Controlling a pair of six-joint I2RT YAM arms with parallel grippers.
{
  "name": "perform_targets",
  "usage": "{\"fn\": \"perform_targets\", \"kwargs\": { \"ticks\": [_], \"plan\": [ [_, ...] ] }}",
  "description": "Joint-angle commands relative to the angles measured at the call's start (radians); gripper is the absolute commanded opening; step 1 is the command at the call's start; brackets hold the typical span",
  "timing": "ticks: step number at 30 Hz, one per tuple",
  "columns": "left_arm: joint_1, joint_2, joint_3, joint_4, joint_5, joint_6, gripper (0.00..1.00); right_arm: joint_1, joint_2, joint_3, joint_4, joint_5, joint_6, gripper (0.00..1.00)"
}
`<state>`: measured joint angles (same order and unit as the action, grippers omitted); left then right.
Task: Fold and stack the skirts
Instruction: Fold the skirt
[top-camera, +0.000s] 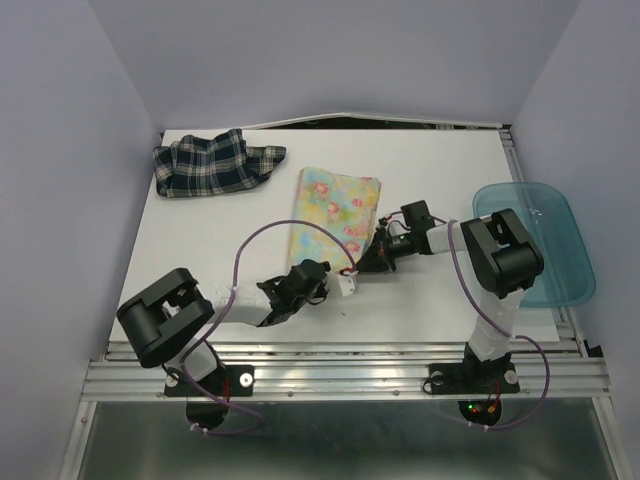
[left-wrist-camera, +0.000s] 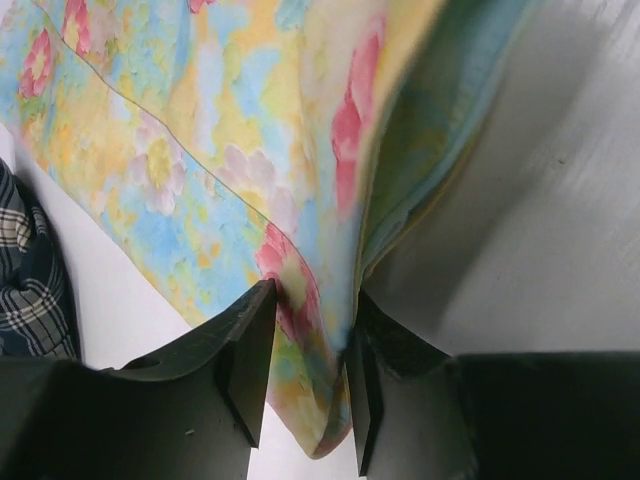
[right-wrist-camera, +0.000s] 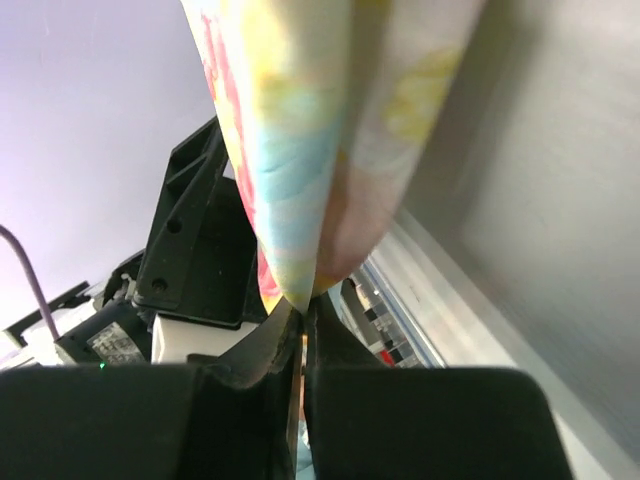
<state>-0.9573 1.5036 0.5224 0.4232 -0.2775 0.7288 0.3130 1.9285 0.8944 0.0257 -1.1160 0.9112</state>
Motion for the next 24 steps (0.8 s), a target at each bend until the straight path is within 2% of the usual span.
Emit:
{"fn": "perform_targets", "kwargs": {
  "ticks": [1, 4, 7, 8, 10, 11, 13, 15, 17, 18, 21, 24],
  "plan": [
    [-0.015, -0.066, -0.053, 0.152, -0.029, 0.081, 0.43, -0.023, 0.026, 0.046, -0.023, -0.031, -0.031, 0.01],
    [-0.027, -0.068, -0.074, 0.163, -0.020, 0.101, 0.39, -0.023, 0.038, 0.064, -0.076, -0.033, -0.054, 0.01],
    [-0.035, -0.062, -0.076, 0.160, -0.011, 0.113, 0.24, -0.023, 0.040, 0.074, -0.087, -0.028, -0.057, 0.01],
    [-0.037, -0.060, -0.076, 0.151, -0.002, 0.118, 0.14, -0.023, 0.040, 0.075, -0.087, -0.030, -0.055, 0.01],
    [-0.044, -0.056, -0.065, 0.106, 0.015, 0.130, 0.03, -0.023, 0.035, 0.078, -0.092, -0.028, -0.067, 0.02],
    [-0.044, -0.052, -0.058, 0.082, 0.027, 0.129, 0.00, -0.032, 0.033, 0.081, -0.095, -0.033, -0.080, 0.21],
    [-0.044, -0.056, -0.032, -0.005, 0.059, 0.121, 0.00, -0.043, 0.035, 0.116, -0.165, -0.030, -0.182, 0.46],
    [-0.044, -0.060, -0.010, -0.066, 0.080, 0.101, 0.00, -0.078, 0.043, 0.174, -0.284, 0.010, -0.308, 0.61],
    [-0.046, -0.078, 0.014, -0.145, 0.118, 0.077, 0.00, -0.122, 0.064, 0.356, -0.578, 0.089, -0.496, 0.62],
    [-0.046, -0.082, 0.025, -0.174, 0.132, 0.070, 0.00, -0.135, 0.073, 0.403, -0.637, 0.119, -0.541, 0.62],
    [-0.046, -0.088, 0.073, -0.282, 0.176, 0.032, 0.00, -0.144, 0.066, 0.521, -0.720, 0.224, -0.655, 0.61],
    [-0.046, -0.094, 0.114, -0.363, 0.205, 0.012, 0.00, -0.144, 0.055, 0.644, -0.701, 0.234, -0.650, 0.61]
  ]
}}
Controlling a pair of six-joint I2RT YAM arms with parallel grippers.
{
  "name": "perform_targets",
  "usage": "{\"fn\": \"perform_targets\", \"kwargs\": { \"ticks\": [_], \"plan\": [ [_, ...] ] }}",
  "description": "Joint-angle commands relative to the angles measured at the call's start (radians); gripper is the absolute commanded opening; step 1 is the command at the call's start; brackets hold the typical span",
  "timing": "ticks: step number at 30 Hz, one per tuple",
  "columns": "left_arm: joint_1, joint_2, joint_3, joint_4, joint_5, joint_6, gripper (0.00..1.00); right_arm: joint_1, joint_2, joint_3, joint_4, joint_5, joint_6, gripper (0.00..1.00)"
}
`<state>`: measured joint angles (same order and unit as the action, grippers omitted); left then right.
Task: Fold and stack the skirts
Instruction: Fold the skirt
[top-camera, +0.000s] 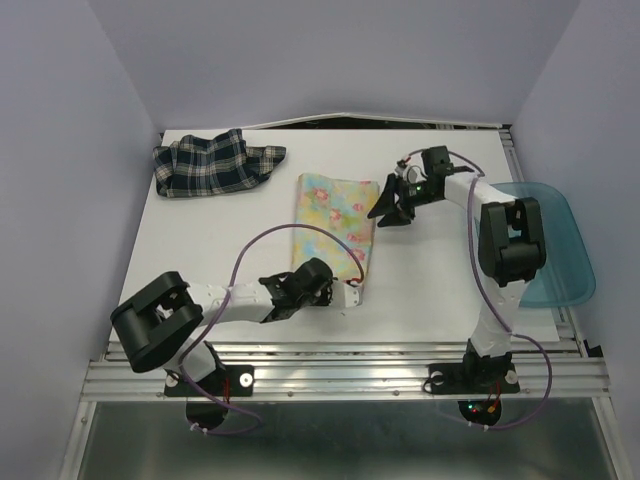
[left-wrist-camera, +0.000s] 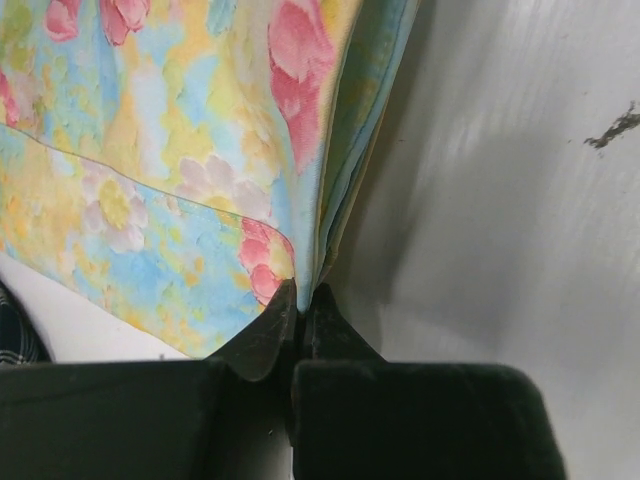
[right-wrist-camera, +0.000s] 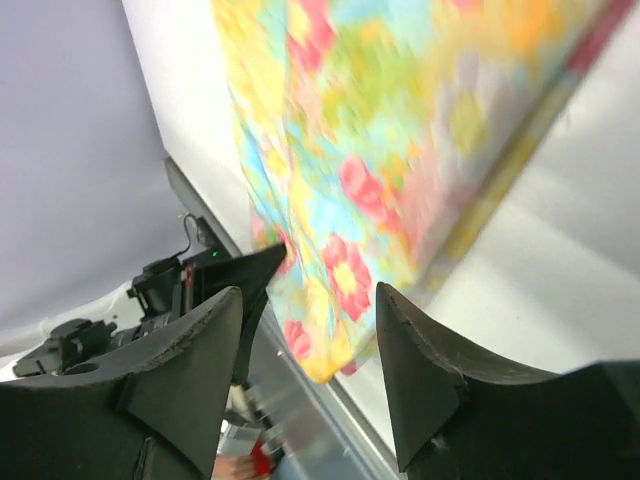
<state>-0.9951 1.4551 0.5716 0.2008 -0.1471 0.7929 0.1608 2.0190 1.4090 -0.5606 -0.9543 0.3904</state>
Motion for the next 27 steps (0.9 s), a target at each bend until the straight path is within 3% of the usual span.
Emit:
{"fn": "perform_targets", "kwargs": {
  "ticks": [1, 6, 9, 10, 14, 21, 27],
  "plan": [
    [-0.008, -0.048, 0.074, -0.161, 0.083, -0.064, 0.00, 0.008, -0.020, 0.160, -0.084, 0.054, -0.113, 0.61],
    [-0.010, -0.064, 0.114, -0.239, 0.101, -0.087, 0.00, 0.094, 0.053, 0.314, 0.004, -0.067, -0.019, 0.57],
    [-0.011, -0.071, 0.117, -0.250, 0.100, -0.090, 0.00, 0.187, 0.044, 0.230, 0.232, -0.118, 0.183, 0.55],
    [-0.014, -0.070, 0.122, -0.254, 0.095, -0.093, 0.00, 0.225, 0.040, 0.194, 0.422, -0.121, 0.326, 0.55],
    [-0.014, -0.073, 0.134, -0.268, 0.098, -0.107, 0.00, 0.276, 0.112, 0.105, 0.847, -0.129, 0.571, 0.51],
    [-0.016, -0.094, 0.175, -0.316, 0.106, -0.138, 0.00, 0.312, 0.320, 0.016, 1.083, -0.057, 0.654, 0.42],
    [-0.016, -0.148, 0.255, -0.394, 0.100, -0.136, 0.00, 0.321, 0.369, -0.080, 1.099, -0.027, 0.613, 0.40]
  ]
}}
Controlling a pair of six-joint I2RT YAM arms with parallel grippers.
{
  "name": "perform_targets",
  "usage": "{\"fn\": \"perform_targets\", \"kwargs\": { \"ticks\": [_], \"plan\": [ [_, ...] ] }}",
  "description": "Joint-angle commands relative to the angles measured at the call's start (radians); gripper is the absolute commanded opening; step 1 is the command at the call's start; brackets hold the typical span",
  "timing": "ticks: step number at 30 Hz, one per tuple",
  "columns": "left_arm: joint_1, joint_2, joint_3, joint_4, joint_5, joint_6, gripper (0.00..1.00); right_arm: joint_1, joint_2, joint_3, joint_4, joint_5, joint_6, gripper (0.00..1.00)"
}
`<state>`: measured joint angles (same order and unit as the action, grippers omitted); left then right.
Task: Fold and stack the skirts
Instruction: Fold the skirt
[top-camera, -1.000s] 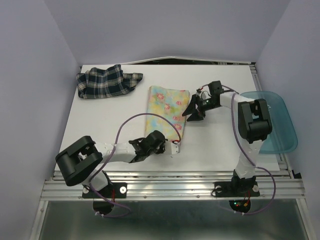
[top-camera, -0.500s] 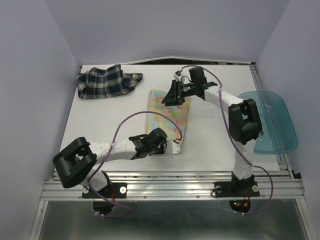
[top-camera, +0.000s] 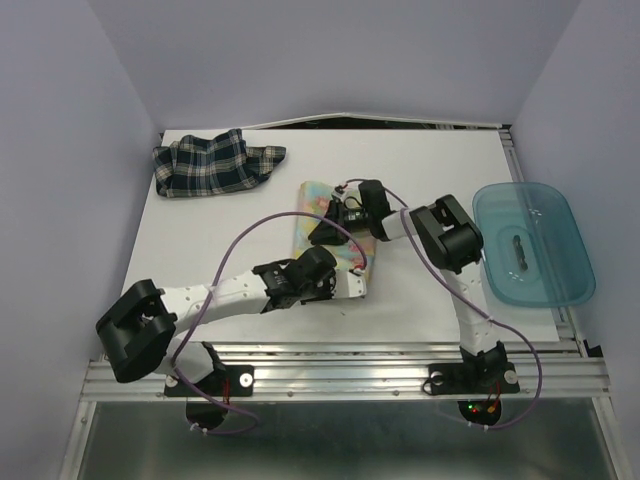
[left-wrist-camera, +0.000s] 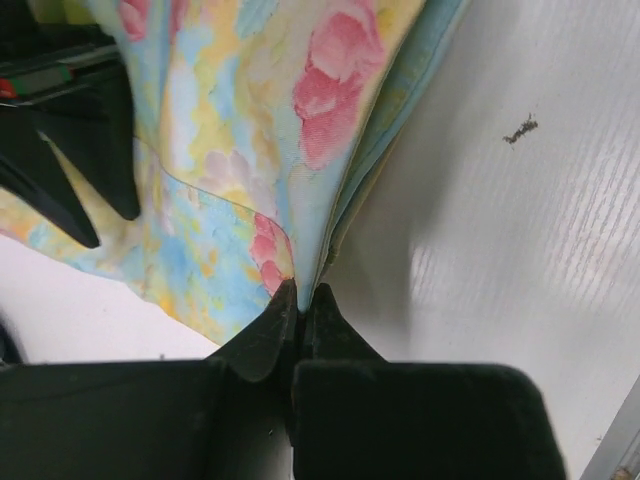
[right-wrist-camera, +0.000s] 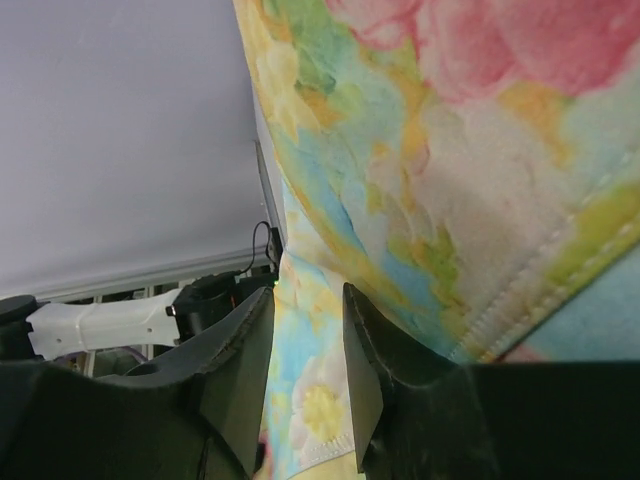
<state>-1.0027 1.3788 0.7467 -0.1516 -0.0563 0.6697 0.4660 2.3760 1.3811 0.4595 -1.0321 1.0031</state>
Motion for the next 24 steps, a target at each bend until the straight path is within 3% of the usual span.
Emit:
{"fn": "perform_targets", "kwargs": {
  "ticks": [1, 7, 15, 18, 22, 24],
  "plan": [
    [-0.007, -0.086, 0.091, -0.051, 0.009, -0.016, 0.00, 0.016, 0.005, -0.085, 0.096, 0.053, 0.000, 0.40],
    [-0.008, -0.101, 0.169, -0.134, 0.009, -0.021, 0.00, 0.085, -0.057, -0.172, 0.117, 0.046, 0.000, 0.40],
    [-0.008, -0.109, 0.246, -0.239, 0.088, -0.021, 0.00, 0.105, -0.165, -0.119, -0.015, 0.017, -0.079, 0.47],
    [-0.008, -0.109, 0.258, -0.281, 0.127, -0.031, 0.00, 0.050, -0.185, 0.018, -0.145, 0.020, -0.242, 0.53],
    [-0.011, -0.122, 0.237, -0.305, 0.174, -0.051, 0.00, -0.024, -0.147, 0.283, -0.547, 0.090, -0.475, 0.62],
    [-0.016, -0.127, 0.224, -0.312, 0.191, -0.062, 0.00, -0.058, -0.110, 0.367, -0.626, 0.121, -0.570, 0.64]
  ]
}}
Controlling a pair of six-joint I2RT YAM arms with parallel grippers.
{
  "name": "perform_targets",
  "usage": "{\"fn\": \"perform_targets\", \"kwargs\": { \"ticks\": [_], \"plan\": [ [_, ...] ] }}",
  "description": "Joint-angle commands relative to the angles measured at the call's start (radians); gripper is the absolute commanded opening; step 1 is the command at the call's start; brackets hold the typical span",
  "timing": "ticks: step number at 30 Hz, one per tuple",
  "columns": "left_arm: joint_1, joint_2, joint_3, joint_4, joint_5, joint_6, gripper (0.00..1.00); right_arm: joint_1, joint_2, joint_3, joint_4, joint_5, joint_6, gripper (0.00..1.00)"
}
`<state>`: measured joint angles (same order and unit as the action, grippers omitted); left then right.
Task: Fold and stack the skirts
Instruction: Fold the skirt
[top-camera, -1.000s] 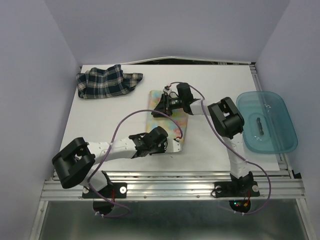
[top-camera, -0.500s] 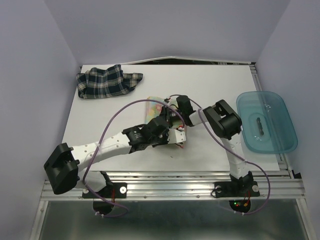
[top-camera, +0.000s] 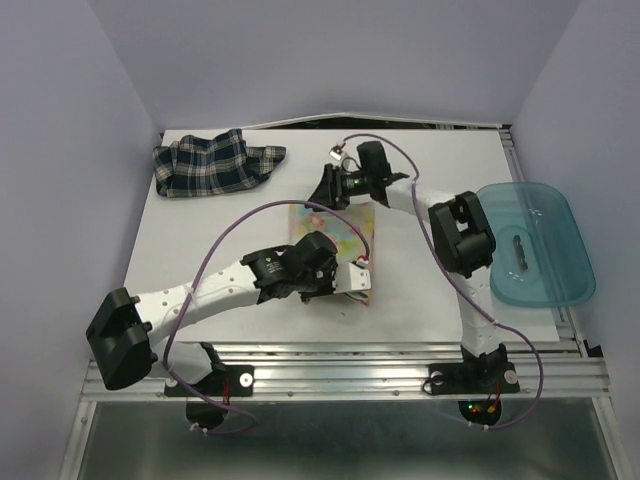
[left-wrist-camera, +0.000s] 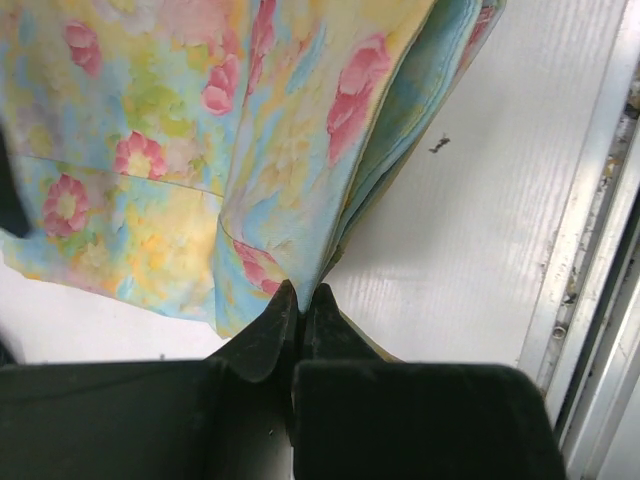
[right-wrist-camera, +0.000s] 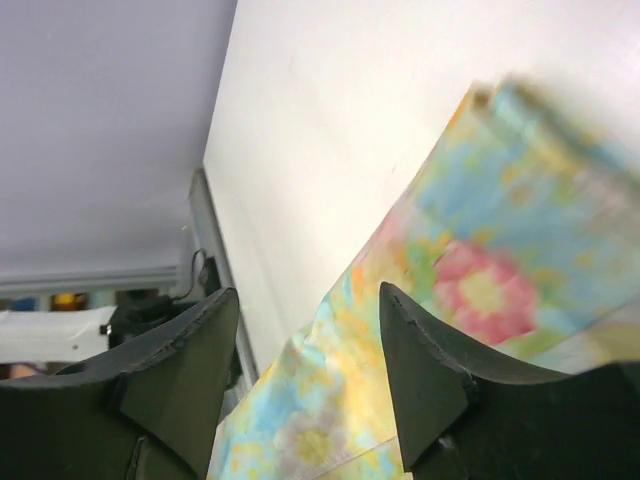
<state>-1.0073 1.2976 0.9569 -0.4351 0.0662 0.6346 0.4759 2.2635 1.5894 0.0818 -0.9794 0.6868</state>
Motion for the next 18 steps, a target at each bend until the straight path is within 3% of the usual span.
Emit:
{"fn": "perform_targets", "kwargs": {
  "ticks": [1, 6, 11, 18],
  "plan": [
    [-0.011, -0.049, 0.011, -0.030, 0.075, -0.032, 0.00, -0.077, 0.016, 0.232, -0.304, 0.091, -0.276, 0.65],
    [-0.011, -0.044, 0.026, -0.044, 0.107, -0.041, 0.00, -0.091, 0.111, 0.383, -0.411, 0.185, -0.443, 0.72],
    [-0.011, -0.037, 0.063, -0.074, 0.118, -0.044, 0.00, -0.091, 0.154, 0.382, -0.451, 0.183, -0.501, 0.68],
    [-0.011, -0.015, 0.150, -0.108, 0.118, -0.053, 0.00, -0.091, 0.149, 0.238, -0.499, 0.173, -0.575, 0.43]
  ]
}}
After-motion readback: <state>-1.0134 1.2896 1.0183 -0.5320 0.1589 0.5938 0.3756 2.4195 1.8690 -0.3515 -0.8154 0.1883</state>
